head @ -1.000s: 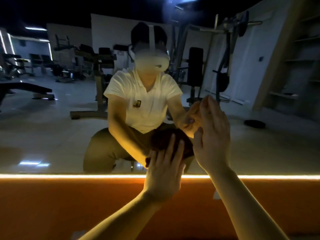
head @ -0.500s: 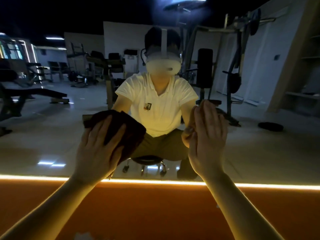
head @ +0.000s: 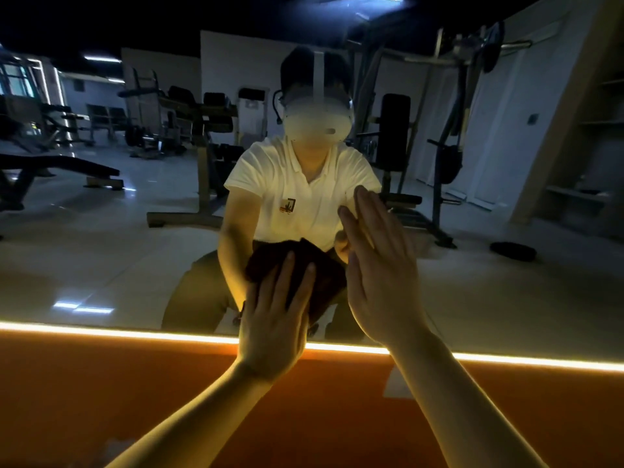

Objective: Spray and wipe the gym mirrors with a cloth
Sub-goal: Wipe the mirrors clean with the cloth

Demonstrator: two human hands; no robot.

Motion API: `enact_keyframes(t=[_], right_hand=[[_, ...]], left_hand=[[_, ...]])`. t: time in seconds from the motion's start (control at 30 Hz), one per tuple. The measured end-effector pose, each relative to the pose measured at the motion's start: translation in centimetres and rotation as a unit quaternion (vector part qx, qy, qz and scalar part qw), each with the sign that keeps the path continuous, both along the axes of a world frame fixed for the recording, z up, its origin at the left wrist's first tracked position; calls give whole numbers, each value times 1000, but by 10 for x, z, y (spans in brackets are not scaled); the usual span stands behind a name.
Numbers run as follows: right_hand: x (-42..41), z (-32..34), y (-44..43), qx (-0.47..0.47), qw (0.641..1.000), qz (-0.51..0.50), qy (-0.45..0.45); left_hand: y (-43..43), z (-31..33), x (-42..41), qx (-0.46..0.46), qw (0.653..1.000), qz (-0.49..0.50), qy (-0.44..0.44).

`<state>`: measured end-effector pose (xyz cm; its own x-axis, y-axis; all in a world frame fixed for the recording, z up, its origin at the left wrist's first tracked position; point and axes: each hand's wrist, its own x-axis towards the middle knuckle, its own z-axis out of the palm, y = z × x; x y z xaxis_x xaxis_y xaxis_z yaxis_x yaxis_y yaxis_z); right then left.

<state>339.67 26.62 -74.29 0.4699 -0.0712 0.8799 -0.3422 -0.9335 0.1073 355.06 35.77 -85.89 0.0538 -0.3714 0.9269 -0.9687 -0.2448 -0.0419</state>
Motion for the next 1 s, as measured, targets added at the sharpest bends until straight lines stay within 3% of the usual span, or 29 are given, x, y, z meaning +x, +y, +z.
enact_keyframes(t=[0.1,0.23,0.3,0.47,0.63,0.77,1.0], right_hand=[[-11,3,-7,-11,1000,20,9],[-33,12,-28,37,991,-79,-98],[-42,16,-38,69,983,-120,-121],[-43,13,-40,84,988,-103,-83],[-46,14,-38,99,987,-105,-68],[-47,13,-37,112,986,-115,-49],[-63,8,-44,59,987,-152,7]], left_hand=[[-5,-12,-12,71,996,-23,-45],[22,6,11,132,986,-19,-105],[41,27,23,92,995,12,-46],[55,82,25,-20,991,91,94],[13,91,-13,-88,979,74,167],[-4,59,-39,-51,987,52,141],[-26,6,-50,94,996,-9,4]])
